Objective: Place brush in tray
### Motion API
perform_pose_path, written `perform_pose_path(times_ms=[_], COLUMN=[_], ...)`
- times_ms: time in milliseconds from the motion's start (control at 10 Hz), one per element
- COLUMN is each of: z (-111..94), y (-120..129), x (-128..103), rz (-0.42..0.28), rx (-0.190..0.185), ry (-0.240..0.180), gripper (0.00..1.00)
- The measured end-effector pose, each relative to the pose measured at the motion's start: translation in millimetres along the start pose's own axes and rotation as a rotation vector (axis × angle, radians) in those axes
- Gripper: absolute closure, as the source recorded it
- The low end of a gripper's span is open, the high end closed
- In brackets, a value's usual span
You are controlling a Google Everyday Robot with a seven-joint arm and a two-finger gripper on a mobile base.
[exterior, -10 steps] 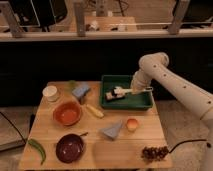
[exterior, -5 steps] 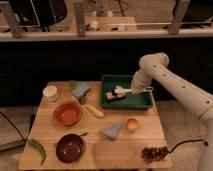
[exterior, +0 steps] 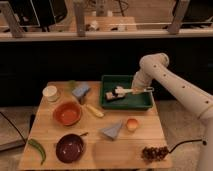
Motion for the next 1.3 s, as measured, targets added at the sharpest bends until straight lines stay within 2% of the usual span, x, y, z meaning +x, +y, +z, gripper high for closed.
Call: perform_pose_path(times_ms=[200,400,800,1100,1300], z=[0.1,2.4,23.1,41.2,45.2], y=[-9.7,-13.4,-20.1,-25.8,-28.3], x=[-11.9,-12.9,-21.5,-22.0,-16.3], rz=[-0.048,-0.073,-0.151,-0.179,-0.167], rx=[0.003,0.002,-0.035,-0.068,-0.074], ry=[-0.01,-0.023,-0.08,-0.103,-0.103], gripper=[1.0,1.0,1.0,1.0,0.99])
